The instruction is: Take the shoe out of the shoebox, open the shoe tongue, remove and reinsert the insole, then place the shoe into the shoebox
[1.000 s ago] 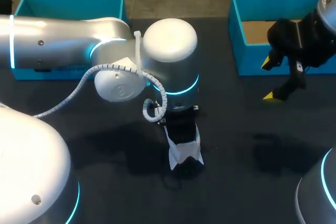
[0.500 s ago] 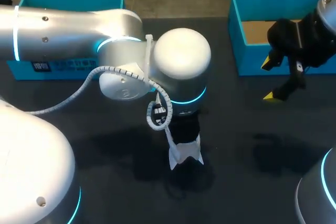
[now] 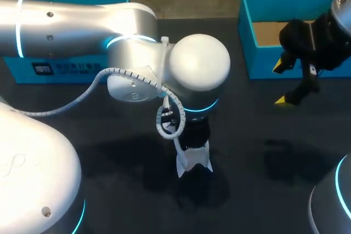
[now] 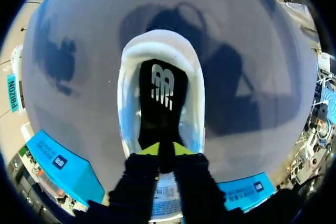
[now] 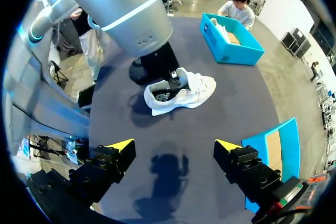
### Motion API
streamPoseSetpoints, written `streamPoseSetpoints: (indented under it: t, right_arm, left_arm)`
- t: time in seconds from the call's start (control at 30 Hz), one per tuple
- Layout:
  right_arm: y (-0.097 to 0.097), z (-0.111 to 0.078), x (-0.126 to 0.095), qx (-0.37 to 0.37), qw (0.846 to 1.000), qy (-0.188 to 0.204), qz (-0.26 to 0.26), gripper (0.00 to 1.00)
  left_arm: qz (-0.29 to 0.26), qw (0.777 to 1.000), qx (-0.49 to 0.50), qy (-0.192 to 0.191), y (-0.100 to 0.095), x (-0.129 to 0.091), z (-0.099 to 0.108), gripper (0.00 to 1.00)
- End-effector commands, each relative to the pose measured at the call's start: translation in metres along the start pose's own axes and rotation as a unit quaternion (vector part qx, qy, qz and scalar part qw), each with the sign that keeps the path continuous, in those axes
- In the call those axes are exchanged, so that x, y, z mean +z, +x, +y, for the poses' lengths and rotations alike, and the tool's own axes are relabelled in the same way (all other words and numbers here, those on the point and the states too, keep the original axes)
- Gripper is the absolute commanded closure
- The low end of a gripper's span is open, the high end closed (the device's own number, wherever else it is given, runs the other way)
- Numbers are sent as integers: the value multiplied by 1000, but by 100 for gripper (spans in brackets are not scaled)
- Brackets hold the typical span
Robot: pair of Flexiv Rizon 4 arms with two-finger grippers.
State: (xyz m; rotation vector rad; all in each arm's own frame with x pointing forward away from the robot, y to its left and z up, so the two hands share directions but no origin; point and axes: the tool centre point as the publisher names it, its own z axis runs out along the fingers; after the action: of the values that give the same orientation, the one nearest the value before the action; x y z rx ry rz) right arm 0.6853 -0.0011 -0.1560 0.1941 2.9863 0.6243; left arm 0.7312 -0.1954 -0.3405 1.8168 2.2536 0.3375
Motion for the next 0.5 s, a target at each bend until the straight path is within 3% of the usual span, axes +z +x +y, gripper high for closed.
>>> streamPoseSetpoints:
  t: [0.03,0.07,0.1,0.5]
  right_arm:
    - [-3,2,1,0,1000,2,3,0]
    - [-3,2,1,0,1000,2,3,0]
    - [-3,2,1,0,1000,2,3,0]
    - [-3,2,1,0,1000,2,3,0]
  left_arm:
    - [4,1000,0,4,-1,2,-2,23]
    - [4,1000,1,6,-1,2,-4,5]
    - [5,1000,2,7,0,1,-4,0]
    - [12,1000,-2,17,-1,8,0,0]
